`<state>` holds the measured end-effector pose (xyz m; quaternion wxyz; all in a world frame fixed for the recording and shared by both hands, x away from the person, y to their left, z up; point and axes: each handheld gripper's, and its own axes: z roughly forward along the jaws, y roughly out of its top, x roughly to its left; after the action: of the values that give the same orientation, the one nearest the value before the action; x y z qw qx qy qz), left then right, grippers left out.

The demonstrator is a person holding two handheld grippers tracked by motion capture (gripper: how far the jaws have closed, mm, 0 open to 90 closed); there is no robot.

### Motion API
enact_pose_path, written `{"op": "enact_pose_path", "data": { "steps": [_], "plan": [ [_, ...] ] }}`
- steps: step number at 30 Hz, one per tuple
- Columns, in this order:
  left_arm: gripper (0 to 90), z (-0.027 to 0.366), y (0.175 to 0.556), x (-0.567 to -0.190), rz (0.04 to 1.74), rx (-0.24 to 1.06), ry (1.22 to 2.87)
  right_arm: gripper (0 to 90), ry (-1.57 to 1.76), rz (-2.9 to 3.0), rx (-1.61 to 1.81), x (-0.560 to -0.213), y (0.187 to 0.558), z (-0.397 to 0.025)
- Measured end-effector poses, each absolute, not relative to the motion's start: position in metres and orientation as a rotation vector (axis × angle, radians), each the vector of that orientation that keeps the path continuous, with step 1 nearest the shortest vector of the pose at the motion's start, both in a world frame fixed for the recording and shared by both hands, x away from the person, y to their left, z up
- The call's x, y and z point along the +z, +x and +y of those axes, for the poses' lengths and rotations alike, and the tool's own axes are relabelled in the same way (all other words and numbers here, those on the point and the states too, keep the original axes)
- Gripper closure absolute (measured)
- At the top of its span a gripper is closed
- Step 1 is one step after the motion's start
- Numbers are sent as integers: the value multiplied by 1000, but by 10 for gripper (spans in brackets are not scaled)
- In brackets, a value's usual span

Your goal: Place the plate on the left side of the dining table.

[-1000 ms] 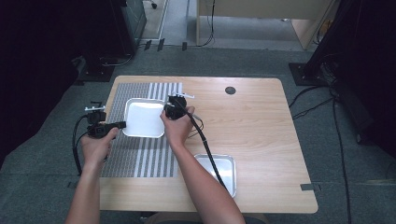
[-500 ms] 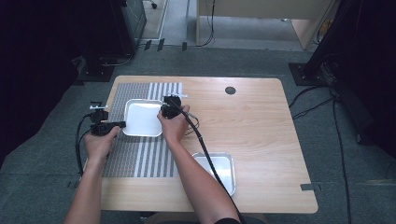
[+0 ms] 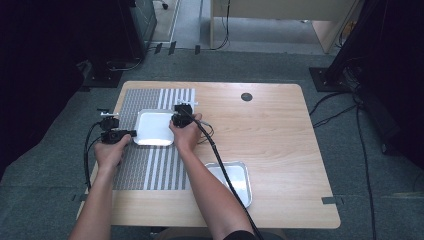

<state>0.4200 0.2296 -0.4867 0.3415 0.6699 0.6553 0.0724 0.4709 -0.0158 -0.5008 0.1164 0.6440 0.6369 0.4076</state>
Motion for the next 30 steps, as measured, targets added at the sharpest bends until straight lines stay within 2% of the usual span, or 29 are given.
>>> {"op": "enact_pose_path", "data": {
  "steps": [11, 22, 28, 29, 30],
  "plan": [
    [891, 234, 419, -489, 1741, 231, 1706, 851, 1926, 1867, 1258, -507, 472, -12],
    [879, 236, 420, -495, 1746, 219, 1708, 832, 1947, 1891, 1252, -513, 472, -10],
    [775, 237, 418, -495, 1731, 242, 1731, 739, 1950, 1905, 1282, -511, 472, -12],
    [746, 236, 417, -494, 1739, 263, 1736, 717, 1946, 1906, 1284, -510, 472, -13],
    [679, 236, 416, -492, 1747, 294, 1743, 694, 1939, 1898, 1296, -506, 472, -16]
  ]
}}
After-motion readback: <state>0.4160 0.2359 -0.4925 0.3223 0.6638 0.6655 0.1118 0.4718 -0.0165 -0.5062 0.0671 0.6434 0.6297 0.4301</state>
